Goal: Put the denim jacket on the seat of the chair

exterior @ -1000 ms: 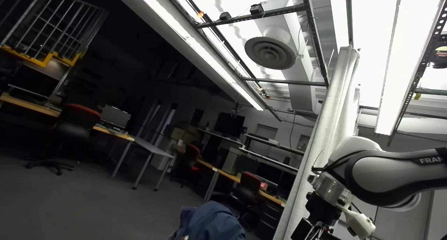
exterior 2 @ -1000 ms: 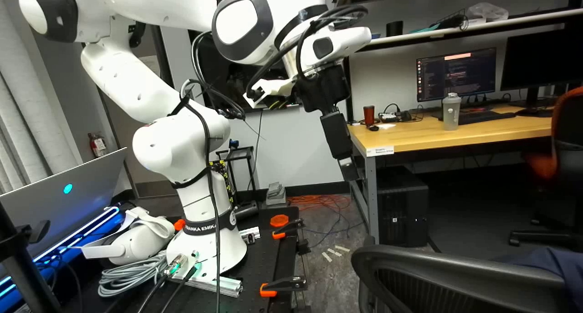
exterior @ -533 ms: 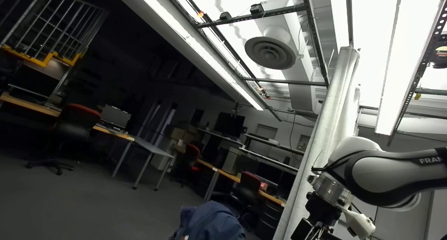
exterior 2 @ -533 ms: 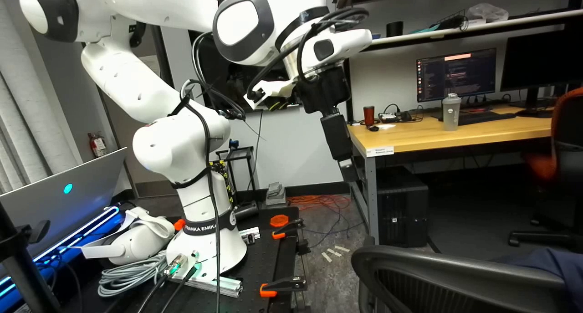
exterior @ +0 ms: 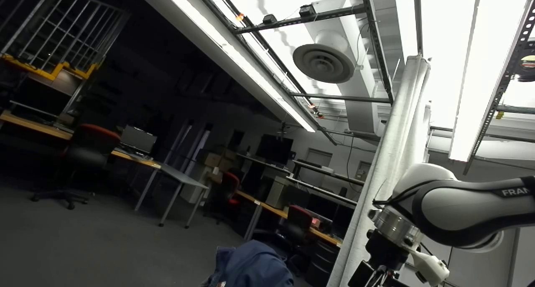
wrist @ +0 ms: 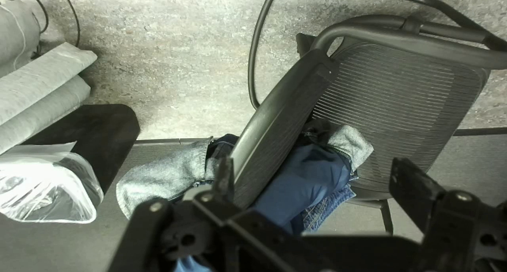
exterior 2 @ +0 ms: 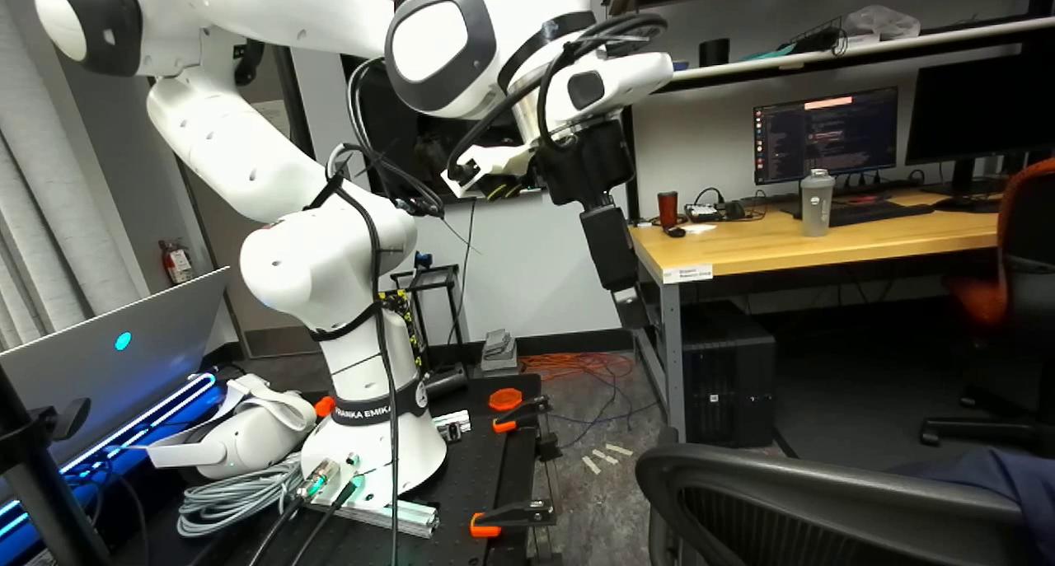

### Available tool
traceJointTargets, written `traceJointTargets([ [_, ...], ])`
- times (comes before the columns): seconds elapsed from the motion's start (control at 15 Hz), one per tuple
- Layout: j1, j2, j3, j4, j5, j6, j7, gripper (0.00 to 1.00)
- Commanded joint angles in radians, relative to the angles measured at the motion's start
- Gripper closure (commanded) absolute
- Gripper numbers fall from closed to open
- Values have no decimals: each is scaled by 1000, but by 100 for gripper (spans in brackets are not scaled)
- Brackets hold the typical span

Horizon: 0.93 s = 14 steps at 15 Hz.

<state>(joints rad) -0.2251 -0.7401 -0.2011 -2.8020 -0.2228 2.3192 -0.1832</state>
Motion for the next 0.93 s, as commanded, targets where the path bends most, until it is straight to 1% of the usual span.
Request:
traceJointTargets([
  [0.0,-2,-1,3,2,3,-4,-2,0],
  [0.33,-3,-1,5,4,13,-11,15,0],
  [0.87,-42,10,60,17,13,-11,197,0],
])
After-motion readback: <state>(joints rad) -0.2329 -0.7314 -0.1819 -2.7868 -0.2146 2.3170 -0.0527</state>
